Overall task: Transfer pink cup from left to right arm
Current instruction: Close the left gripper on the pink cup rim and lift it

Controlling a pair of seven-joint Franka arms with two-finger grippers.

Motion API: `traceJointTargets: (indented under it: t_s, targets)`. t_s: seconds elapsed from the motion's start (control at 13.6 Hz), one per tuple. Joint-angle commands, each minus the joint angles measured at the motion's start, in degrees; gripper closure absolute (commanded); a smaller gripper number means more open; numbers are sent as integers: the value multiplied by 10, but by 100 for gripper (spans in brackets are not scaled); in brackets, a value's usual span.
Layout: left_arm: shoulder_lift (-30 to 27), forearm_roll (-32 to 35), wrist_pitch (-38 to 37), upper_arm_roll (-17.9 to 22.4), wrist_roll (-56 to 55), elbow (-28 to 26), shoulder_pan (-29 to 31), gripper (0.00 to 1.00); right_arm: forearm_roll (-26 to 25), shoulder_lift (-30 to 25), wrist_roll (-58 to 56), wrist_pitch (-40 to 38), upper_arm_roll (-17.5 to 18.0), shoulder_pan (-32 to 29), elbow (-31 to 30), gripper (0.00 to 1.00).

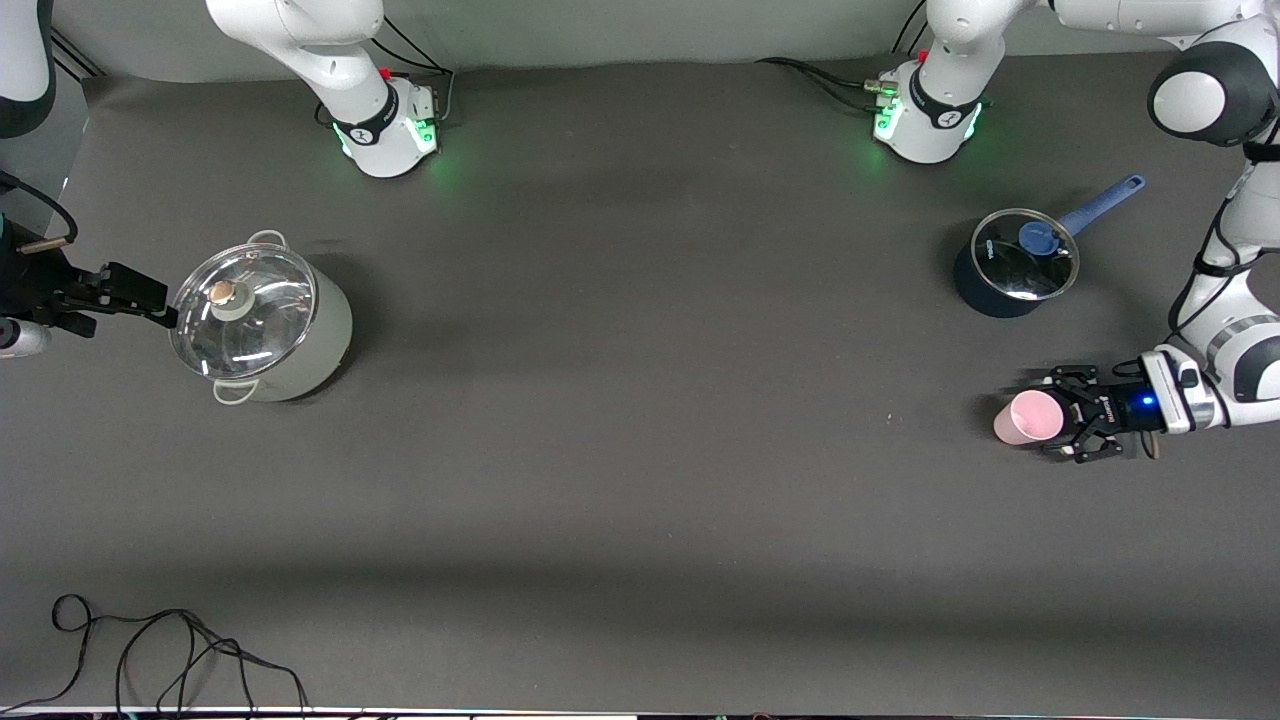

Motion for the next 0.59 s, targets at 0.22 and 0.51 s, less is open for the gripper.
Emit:
traceJointTargets:
  t_s: [0.22,0.51]
  targets:
    - [22,-19,-6,-19,14,14,-1,0,-7,-3,-11,-5,-2,2,1,0]
    - [28,-32,-5,-20,14,13,-10,13,-7,-3,-11,-4,-2,2,1,0]
